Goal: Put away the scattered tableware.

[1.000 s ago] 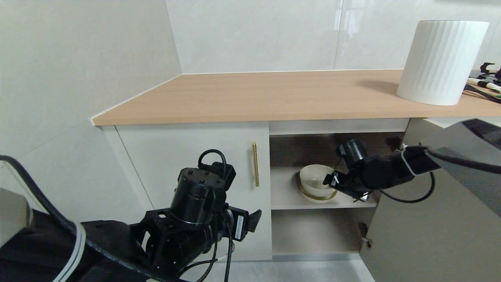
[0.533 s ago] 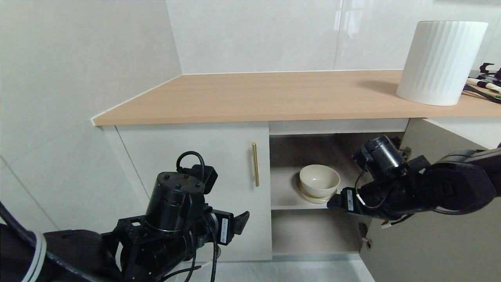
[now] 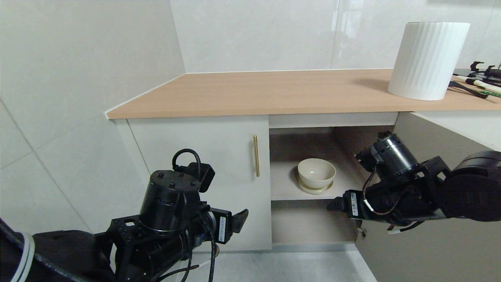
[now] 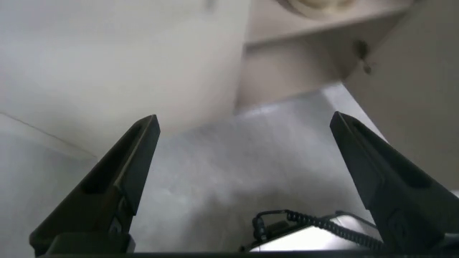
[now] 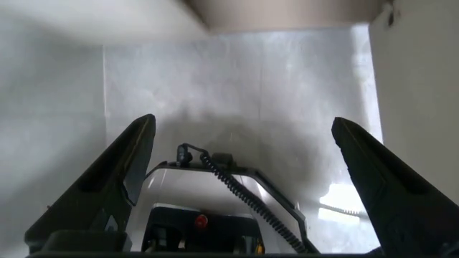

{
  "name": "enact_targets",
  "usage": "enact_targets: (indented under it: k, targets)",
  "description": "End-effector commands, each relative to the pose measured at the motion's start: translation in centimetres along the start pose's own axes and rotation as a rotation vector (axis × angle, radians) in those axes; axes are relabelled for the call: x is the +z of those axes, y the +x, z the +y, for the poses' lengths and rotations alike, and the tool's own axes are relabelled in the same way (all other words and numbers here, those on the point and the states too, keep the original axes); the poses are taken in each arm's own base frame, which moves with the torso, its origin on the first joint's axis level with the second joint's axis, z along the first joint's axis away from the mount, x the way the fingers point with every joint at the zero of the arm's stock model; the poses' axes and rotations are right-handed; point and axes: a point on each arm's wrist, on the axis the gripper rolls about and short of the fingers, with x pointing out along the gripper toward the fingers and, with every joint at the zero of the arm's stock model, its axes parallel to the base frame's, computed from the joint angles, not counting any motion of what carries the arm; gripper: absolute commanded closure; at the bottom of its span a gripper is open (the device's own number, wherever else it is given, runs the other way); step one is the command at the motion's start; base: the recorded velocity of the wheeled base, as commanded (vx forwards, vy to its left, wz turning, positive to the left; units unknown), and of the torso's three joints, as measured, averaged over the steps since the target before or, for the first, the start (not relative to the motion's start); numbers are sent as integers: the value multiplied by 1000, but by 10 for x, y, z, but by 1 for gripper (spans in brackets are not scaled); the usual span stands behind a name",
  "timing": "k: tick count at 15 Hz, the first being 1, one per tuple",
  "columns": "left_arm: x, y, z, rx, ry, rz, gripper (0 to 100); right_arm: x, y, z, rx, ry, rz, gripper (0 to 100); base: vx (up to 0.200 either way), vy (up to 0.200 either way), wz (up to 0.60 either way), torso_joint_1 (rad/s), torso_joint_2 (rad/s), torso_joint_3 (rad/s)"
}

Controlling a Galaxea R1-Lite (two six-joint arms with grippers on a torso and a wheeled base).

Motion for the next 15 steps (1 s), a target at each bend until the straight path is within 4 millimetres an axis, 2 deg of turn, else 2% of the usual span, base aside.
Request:
enact_targets:
  k: [1,12,15]
  targets:
    - [-1,1,0,2,2,5,0,-1,2,0,-3,-2,6,0,-200,0,0,2,2,27]
    - [-3,4,-1,3,7,16,0,-2,9,1,-10,-4,21,0,-200,0,0,3,2,1]
    - [-4,5,0,6,13,21,0,-2,8,0,-10,-1,18,0,0,0,0,0,0,0]
